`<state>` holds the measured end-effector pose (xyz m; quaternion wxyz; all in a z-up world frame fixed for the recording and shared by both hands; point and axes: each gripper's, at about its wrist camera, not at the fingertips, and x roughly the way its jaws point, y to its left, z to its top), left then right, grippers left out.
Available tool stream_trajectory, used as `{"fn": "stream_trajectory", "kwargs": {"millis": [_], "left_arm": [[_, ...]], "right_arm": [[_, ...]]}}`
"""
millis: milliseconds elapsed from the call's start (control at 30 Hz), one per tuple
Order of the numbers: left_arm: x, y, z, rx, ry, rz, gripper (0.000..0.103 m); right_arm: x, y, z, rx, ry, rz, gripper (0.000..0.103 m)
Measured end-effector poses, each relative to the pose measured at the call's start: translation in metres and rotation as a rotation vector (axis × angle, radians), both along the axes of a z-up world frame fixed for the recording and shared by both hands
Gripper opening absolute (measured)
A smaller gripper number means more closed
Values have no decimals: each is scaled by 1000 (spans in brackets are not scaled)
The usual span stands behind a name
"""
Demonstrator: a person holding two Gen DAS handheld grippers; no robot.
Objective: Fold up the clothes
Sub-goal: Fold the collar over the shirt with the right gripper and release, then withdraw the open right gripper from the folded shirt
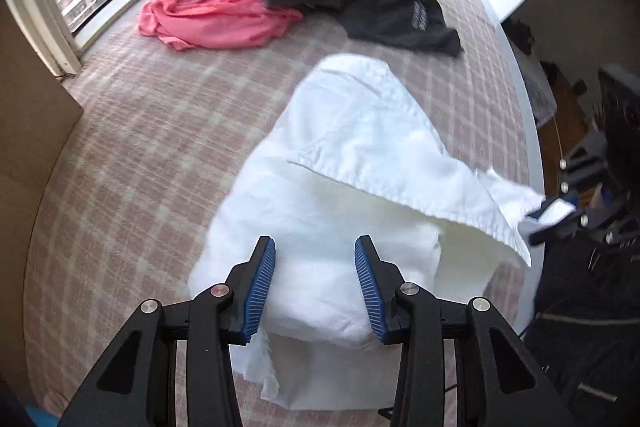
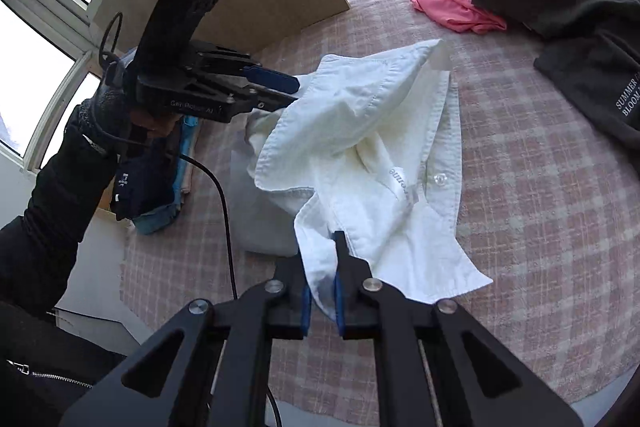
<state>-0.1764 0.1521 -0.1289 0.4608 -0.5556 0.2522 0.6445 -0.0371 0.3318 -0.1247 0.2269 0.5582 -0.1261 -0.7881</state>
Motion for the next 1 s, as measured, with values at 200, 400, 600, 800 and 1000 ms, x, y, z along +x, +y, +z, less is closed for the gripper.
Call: {"fn": "stream_trajectory", "kwargs": {"millis": [200,400,600,800,1000], "left_arm": [[40,-17,-21,-20,17,19,41],[38,-35,-21,59,-8,128,41],[39,-37,-25,44,-2,136,41],[48,-20,-5,22,38,106,42],[54,7,-6,19,30,91,41]], "right_arm": [[-16,18,29,77,7,-15,20],[-19,-6,54,70,-53,209,24],[3,14,46,153,-137,209,24],[-43,-5,14,196,35,206,18],[-53,-25,-40,110,-50,231,8]]}}
